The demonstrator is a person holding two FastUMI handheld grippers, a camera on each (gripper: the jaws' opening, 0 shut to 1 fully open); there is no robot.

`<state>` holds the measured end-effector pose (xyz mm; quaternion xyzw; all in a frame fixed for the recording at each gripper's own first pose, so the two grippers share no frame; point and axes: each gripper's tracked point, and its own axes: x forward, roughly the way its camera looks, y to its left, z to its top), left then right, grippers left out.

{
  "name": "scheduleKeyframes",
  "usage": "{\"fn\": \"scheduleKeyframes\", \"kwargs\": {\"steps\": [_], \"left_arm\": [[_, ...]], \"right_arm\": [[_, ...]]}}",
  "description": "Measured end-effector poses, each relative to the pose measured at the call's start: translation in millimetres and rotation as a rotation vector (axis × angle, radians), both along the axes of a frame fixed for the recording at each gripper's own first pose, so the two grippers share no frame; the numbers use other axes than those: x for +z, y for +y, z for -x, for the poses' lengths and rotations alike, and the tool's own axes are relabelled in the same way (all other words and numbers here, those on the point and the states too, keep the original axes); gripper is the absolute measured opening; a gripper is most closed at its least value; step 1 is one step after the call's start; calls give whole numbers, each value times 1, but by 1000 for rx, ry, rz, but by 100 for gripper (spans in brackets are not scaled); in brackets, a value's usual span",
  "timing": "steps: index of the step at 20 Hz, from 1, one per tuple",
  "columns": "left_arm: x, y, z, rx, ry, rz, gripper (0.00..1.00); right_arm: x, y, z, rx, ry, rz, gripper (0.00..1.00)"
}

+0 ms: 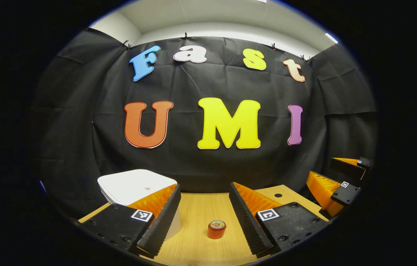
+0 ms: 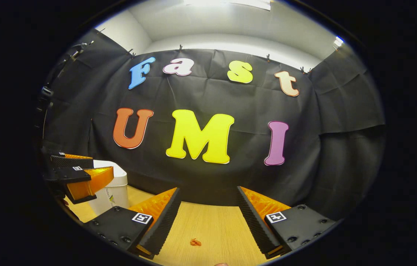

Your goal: Press the lid of the desktop garbage bin to open it, pick up the crumpled paper on the desktop and throw it into the bin, then pick up the pop can on the desktop and drop it into the bin, and finally close the garbage bin lid.

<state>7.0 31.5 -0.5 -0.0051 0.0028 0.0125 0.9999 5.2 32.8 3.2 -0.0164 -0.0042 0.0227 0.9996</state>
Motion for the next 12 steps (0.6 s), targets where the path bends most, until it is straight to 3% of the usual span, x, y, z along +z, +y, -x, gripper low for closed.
{"fn": "scheduleKeyframes", "kwargs": {"steps": [5, 12], "left_arm": [[-9, 20, -11, 7, 40, 4, 67], [-6, 76, -42, 125, 41, -6, 23]], "right_arm": [[-2, 6, 0, 4, 5, 0, 95], [-5, 10, -3, 3, 15, 6, 95]]}}
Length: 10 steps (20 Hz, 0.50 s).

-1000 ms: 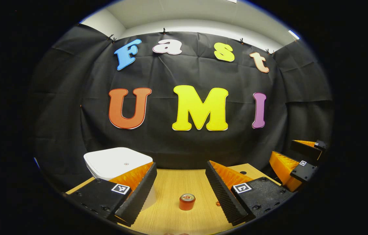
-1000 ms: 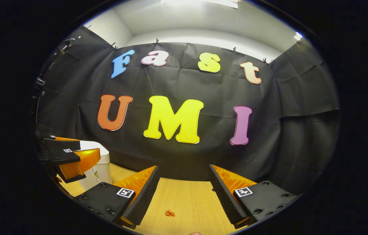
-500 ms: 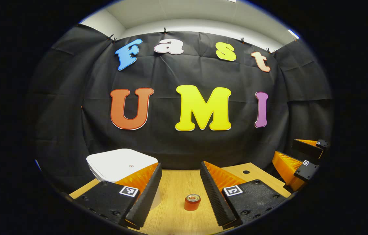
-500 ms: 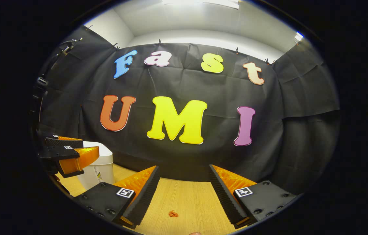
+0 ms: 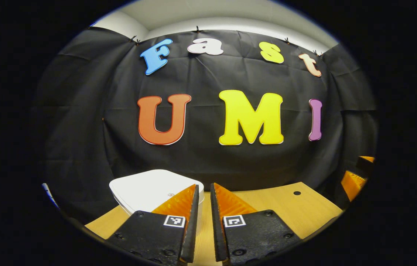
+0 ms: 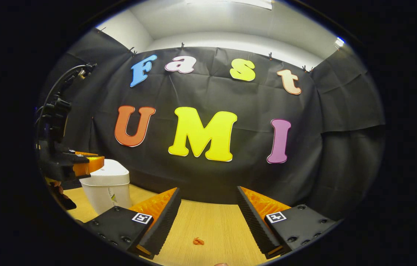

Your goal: Press the lid of the desktop garbage bin to open it, pick up the crumpled paper on the desktop and throw it into the bin, then pick up the pop can on the desktop and drop it into the bin, and finally close the garbage bin lid.

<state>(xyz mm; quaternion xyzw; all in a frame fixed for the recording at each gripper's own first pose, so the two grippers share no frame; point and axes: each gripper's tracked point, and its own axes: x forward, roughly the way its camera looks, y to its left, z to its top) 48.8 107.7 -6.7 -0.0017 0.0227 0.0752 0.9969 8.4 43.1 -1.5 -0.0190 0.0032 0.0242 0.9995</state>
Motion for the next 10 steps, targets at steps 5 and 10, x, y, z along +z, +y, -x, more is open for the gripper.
{"fn": "scheduleKeyframes", "kwargs": {"steps": [5, 10], "left_arm": [[-8, 36, -22, 68, 41, 0, 11], [-24, 56, -40, 96, 108, -8, 5]], "right_arm": [[-2, 3, -3, 3, 4, 3, 94], [-5, 7, -5, 6, 9, 5, 94]]}}
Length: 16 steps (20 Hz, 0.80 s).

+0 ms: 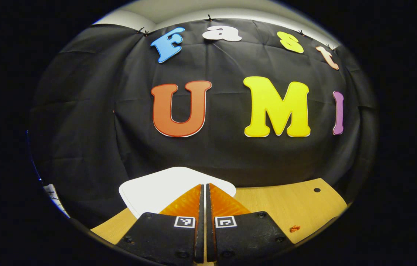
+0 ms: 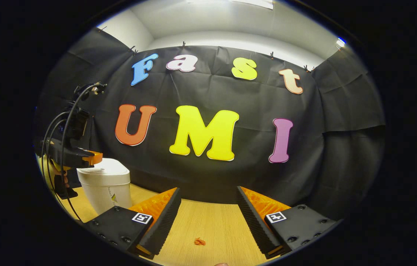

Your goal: Press the lid of the desktop garbage bin to open it, pick up the crumpled paper on the desktop and throw it into the bin, then pick up the pop can on the desktop and drop it into the bin, and finally close the garbage bin lid.

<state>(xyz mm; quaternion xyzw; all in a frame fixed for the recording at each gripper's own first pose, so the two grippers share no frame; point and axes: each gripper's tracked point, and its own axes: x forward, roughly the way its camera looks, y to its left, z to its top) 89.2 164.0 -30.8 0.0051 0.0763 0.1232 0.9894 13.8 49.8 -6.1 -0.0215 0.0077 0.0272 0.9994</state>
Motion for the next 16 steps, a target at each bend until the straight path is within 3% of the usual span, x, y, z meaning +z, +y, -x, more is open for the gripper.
{"fn": "scheduleKeyframes", "kwargs": {"steps": [8, 16], "left_arm": [[-35, 17, -13, 20, 126, 50, 3], [-39, 16, -11, 48, 145, 12, 3]], "right_arm": [[-3, -3, 0, -5, 7, 20, 94], [-3, -4, -1, 6, 8, 6, 94]]}}
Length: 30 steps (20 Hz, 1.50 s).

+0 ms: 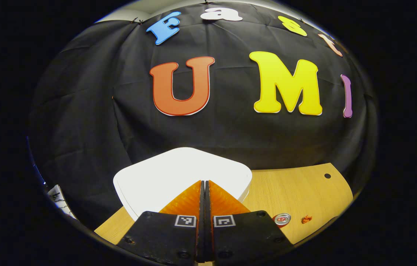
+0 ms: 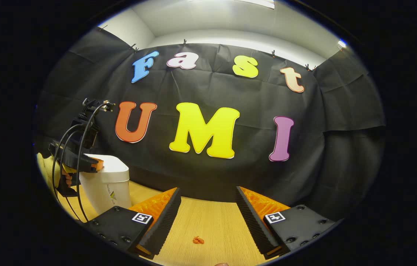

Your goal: Press the lid of the desktop garbage bin to open it, pick up the crumpled paper on the desktop and throw it into the bin, then pick up the pop can on the desktop and drop it into the bin, and finally close the garbage bin lid.

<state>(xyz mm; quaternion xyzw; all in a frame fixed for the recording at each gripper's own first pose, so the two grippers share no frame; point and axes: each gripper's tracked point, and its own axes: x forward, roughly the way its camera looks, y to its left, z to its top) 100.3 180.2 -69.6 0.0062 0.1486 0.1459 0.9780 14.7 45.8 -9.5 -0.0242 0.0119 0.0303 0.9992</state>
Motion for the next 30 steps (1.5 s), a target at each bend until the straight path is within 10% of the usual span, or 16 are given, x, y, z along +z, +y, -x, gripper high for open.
{"fn": "scheduleKeyframes", "kwargs": {"steps": [11, 24, 30], "left_arm": [[57, -7, 19, 34, -160, -74, 0], [84, -35, 46, -11, -241, -37, 100], [90, -48, 66, -40, -258, -71, 96]], "right_arm": [[-1, -14, 2, -9, 0, -3, 94], [-14, -12, -1, -1, 32, -17, 94], [-53, -10, -23, 1, 140, -52, 95]]}}
